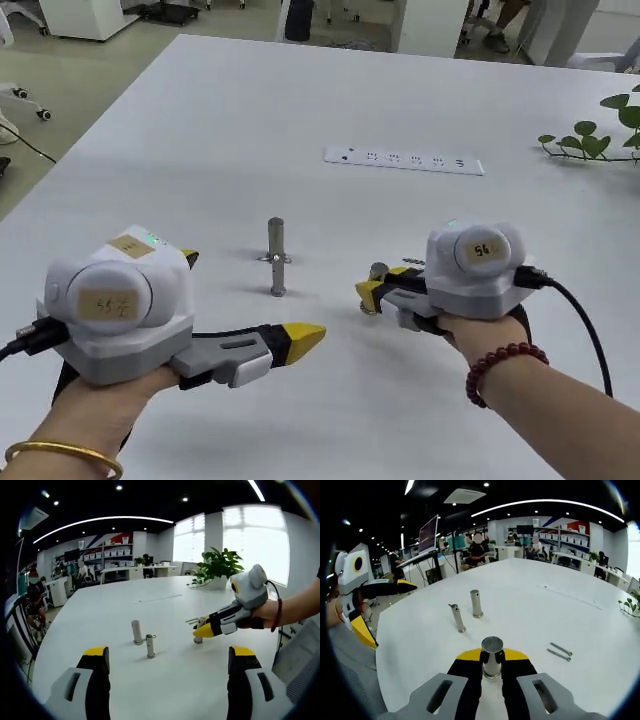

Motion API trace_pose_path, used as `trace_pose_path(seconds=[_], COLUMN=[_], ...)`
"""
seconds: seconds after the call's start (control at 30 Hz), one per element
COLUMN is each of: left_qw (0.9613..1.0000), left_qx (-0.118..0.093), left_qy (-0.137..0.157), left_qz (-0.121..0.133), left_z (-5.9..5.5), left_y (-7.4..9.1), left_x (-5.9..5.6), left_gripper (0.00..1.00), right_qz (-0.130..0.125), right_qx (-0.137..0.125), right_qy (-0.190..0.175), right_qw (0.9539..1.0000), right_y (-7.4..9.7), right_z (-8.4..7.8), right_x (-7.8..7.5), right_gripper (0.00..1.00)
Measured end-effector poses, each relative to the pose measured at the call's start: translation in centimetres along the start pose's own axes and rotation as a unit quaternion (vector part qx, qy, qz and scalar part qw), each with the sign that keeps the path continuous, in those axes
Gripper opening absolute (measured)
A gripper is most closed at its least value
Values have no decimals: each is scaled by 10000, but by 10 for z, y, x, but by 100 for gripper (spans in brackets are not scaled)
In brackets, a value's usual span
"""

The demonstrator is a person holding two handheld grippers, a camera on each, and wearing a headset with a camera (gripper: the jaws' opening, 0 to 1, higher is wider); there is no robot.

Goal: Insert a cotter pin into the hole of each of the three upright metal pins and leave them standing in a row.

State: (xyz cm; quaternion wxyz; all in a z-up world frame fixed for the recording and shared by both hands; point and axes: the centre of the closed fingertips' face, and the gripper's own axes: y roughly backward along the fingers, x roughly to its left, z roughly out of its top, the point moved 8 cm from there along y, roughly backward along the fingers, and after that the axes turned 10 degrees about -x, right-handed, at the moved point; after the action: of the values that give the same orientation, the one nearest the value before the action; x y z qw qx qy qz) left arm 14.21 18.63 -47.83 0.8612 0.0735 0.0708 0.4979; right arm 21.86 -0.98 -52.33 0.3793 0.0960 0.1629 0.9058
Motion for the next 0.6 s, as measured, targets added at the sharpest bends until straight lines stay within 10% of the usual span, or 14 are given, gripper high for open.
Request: trace_pose_path(seconds=[0.6], left_qw=[9999], left_qx=[-6], left_qy=[2], left_qz=[-104], left_z=[0], left_y=[-2], left_x=[-2], left_gripper=[97], right_qz=[3], right_qx=[94], right_qy=[90], right_qw=[9999], right_y=[10], right_z=[-21], right_x=[17], right_gripper=[8])
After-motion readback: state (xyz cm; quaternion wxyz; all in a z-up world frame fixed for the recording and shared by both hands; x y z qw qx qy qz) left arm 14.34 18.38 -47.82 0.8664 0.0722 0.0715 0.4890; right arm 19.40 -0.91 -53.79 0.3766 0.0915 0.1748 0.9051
